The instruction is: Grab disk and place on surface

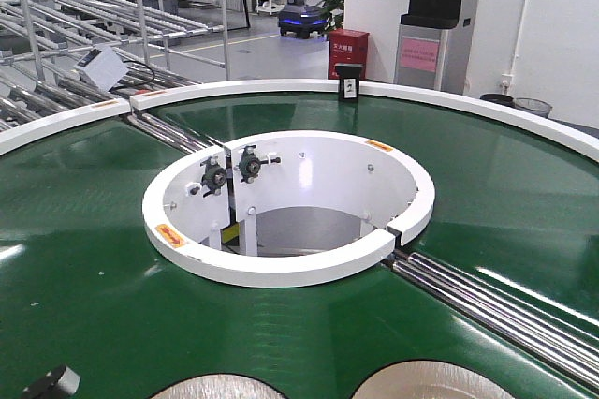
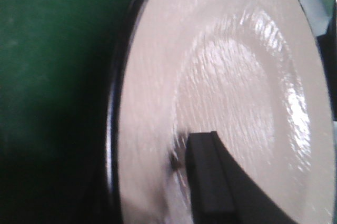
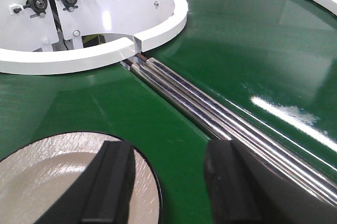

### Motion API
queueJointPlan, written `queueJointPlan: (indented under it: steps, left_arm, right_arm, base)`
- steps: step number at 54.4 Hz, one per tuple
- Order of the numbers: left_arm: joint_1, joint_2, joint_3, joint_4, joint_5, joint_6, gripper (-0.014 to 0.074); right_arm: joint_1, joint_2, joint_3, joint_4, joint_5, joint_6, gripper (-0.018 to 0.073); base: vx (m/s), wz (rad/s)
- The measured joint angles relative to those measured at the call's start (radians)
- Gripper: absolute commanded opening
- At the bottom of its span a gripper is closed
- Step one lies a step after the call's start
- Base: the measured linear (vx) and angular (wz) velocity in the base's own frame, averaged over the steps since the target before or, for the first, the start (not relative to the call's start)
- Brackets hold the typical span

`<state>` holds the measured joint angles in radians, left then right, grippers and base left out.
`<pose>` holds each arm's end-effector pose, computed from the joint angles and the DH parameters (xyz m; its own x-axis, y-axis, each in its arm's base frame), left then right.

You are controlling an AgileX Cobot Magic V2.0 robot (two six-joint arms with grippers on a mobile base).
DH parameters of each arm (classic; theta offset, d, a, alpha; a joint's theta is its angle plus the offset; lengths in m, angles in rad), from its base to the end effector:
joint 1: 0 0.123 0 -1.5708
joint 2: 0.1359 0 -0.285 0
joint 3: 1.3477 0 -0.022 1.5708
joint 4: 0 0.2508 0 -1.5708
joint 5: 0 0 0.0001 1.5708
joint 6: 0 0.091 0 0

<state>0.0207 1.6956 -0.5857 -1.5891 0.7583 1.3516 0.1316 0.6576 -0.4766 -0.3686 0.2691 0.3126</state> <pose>0.2595 -0.0573 0.1400 -0.9046 -0.1945 -0.3794 0.1385 0.7075 -0.6930 0.1370 0.0093 0.2938 -0.3337 -0.0882 -0.9385 -0.0559 0.9957 -0.0737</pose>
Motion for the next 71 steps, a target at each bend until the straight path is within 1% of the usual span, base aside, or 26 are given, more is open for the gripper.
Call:
queueJointPlan:
  steps: [4,9,14,19,22,30,35,42,49,52,54,58,60,61,62,63,65,66,71]
  left_arm:
    - [0.000,0.001,0.000,-0.003,0.031,-0.001,0.0197]
    - [0.000,0.001,-0.002,-0.026,0.087,-0.005,0.0092]
    - [0.000,-0.001,-0.004,-0.032,0.101,-0.005,-0.0010]
    - [0.005,-0.001,-0.004,-0.030,0.103,-0.009,-0.0010]
    - [0.011,-0.001,-0.004,-0.027,0.103,-0.013,-0.0008]
    - [0.040,0.000,-0.004,-0.016,0.112,-0.031,-0.0006]
    - [0.057,0.000,-0.004,-0.024,0.112,-0.032,-0.0004]
    - [0.077,0.000,-0.004,-0.056,0.108,-0.031,-0.0004]
    - [0.085,0.003,-0.004,-0.075,0.107,-0.031,-0.0004]
    - [0.088,0.004,-0.004,-0.074,0.108,-0.031,-0.0004]
    - [0.088,0.005,-0.004,-0.074,0.108,-0.031,-0.0004]
    - [0.088,0.007,-0.004,-0.074,0.108,-0.031,-0.0004]
    - [0.088,0.008,-0.004,-0.075,0.108,-0.031,-0.0004]
    - [0.088,0.008,-0.004,-0.075,0.108,-0.031,-0.0004]
    - [0.088,0.008,-0.004,-0.076,0.108,-0.031,-0.0004]
    - [0.088,0.008,-0.004,-0.076,0.108,-0.031,-0.0004]
    - [0.088,0.008,-0.004,-0.076,0.108,-0.031,-0.0004]
    - [0.088,0.008,-0.004,-0.076,0.108,-0.031,-0.0004]
    - [0.088,0.008,-0.004,-0.076,0.108,-0.031,-0.0004]
  right_arm:
    - [0.000,0.000,0.000,0.000,0.008,0.000,0.0390]
    - [0.000,0.000,0.000,0.000,0.026,0.010,0.0390]
    - [0.000,0.000,0.000,0.000,0.062,0.018,0.0390]
    - [0.000,0.000,-0.012,0.006,0.135,0.039,0.0390]
    - [0.000,0.000,-0.036,0.020,0.202,0.056,0.0390]
    - [0.000,0.040,-0.155,0.057,0.376,0.066,0.0365]
    - [0.000,0.088,-0.222,0.063,0.452,0.055,0.0354]
    - [0.000,0.208,-0.305,0.075,0.530,0.047,0.0356]
    - [-0.015,0.370,-0.353,0.096,0.546,0.046,0.0356]
    - [-0.037,0.432,-0.379,0.129,0.544,0.041,0.0356]
    - [-0.066,0.474,-0.397,0.160,0.545,0.031,0.0356]
    - [-0.134,0.553,-0.437,0.252,0.543,-0.030,0.0356]
    - [-0.174,0.589,-0.459,0.329,0.542,-0.083,0.0356]
    - [-0.200,0.611,-0.469,0.357,0.540,-0.135,0.0356]
    - [-0.217,0.625,-0.475,0.402,0.540,-0.150,0.0356]
    - [-0.244,0.645,-0.480,0.434,0.538,-0.196,0.0356]
    - [-0.270,0.672,-0.489,0.500,0.536,-0.262,0.0356]
    - [-0.306,0.691,-0.494,0.566,0.535,-0.313,0.0356]
    - [-0.408,0.766,-0.498,0.749,0.545,-0.537,0.0356]
  base:
    - [0.00,0.00]
    - [0.00,0.00]
    - [0.00,0.00]
    - [0.00,0.00]
    - [0.00,0.00]
    - [0.00,0.00]
    - [0.00,0.00]
    - [0.00,0.00]
    - [0.00,0.00]
    - [0.00,0.00]
    - [0.00,0.00]
    - [0.00,0.00]
    - [0.00,0.00]
    - [0.00,0.00]
    - [0.00,0.00]
    - [0.00,0.00]
    - [0.00,0.00]
    - [0.00,0.00]
    - [0.00,0.00]
